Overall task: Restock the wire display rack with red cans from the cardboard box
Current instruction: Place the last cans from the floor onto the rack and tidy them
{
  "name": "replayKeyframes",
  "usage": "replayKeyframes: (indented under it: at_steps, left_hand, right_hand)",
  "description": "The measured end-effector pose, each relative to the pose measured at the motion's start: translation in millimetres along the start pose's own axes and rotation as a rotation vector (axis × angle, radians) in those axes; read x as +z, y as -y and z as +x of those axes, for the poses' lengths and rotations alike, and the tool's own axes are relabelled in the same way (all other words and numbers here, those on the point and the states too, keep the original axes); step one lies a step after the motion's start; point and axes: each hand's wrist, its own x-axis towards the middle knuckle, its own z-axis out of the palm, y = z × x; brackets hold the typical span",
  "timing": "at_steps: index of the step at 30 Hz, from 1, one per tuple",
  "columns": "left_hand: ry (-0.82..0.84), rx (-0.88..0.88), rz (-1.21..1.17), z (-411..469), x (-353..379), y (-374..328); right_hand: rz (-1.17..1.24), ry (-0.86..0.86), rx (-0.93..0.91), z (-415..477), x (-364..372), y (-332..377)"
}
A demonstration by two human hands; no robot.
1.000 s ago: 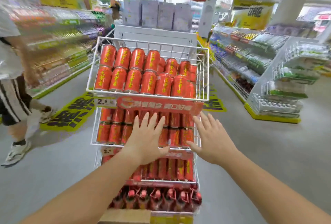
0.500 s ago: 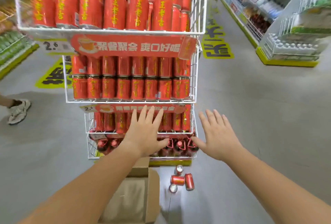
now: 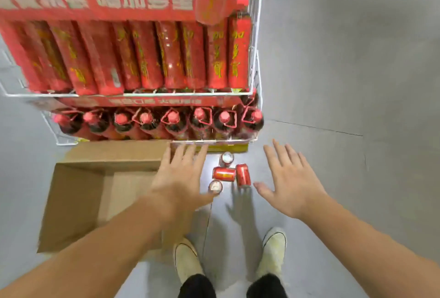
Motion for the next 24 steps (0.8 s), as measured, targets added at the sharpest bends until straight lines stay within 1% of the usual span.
replayKeyframes:
  at_steps: [2,5,8,11,14,17,20,22,24]
  left_hand:
    - [0.021,-0.028,-0.029,23,46,-8]
    - [0.051,-0.017,0.010,57,123,-16]
    - [0.162,-0.037,-0.013,87,183,-26]
    - [0.186,-0.054,-0.099,120,239,-38]
    - [0.220,-0.131,-0.299,152,287,-46]
    - [0.211,-0.197,-0.439,180,333,-50]
    - [0.195,-0.273,-0.545,203,375,-51]
    - [0.152,-0.322,-0.623,216,400,-52]
    - [0.051,-0.392,-0.798,227,422,-54]
  right_hand:
    - [0.005,0.076,-0.009,16,49,-8]
    - [0.015,0.111,-0.017,42,120,-22]
    - [0.026,0.210,-0.030,70,186,-35]
    - [0.074,0.252,-0.021,102,242,-45]
    - [0.144,0.273,-0.006,133,292,-52]
    - [0.189,0.309,0.012,164,339,-57]
    - [0.245,0.290,0.038,193,377,-56]
    - [0.308,0.267,0.083,211,395,-51]
    - [0.414,0.259,0.160,229,412,-46]
